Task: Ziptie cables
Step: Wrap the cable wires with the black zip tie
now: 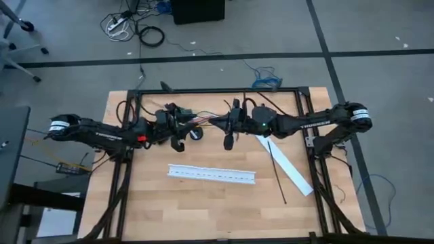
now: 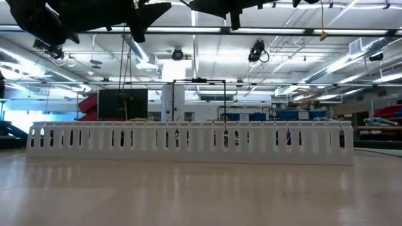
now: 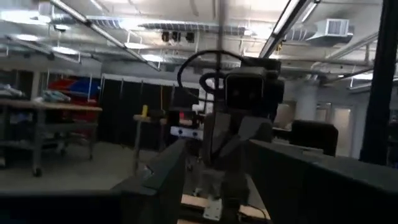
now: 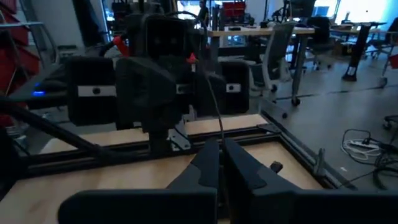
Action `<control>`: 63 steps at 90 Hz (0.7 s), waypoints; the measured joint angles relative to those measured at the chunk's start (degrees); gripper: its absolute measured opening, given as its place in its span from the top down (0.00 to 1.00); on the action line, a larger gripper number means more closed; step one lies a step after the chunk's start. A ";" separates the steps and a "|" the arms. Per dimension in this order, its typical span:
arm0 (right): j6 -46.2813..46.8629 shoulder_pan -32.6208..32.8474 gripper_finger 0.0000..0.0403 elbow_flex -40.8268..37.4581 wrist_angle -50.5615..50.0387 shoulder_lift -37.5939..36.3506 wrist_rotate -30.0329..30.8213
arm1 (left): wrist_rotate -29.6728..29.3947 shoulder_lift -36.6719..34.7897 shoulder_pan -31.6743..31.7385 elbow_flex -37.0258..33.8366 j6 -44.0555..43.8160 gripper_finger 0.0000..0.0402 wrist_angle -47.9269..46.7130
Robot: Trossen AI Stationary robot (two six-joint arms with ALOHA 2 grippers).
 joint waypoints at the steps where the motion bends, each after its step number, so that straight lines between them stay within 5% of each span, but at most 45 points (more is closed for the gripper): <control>1: 0.02 0.00 1.00 0.01 0.02 0.07 -0.02 | 0.23 0.05 0.00 0.08 0.01 0.60 -0.08; 63: 0.63 1.08 1.00 0.01 -3.84 0.98 0.93 | 1.57 1.62 0.00 2.04 1.35 0.60 0.27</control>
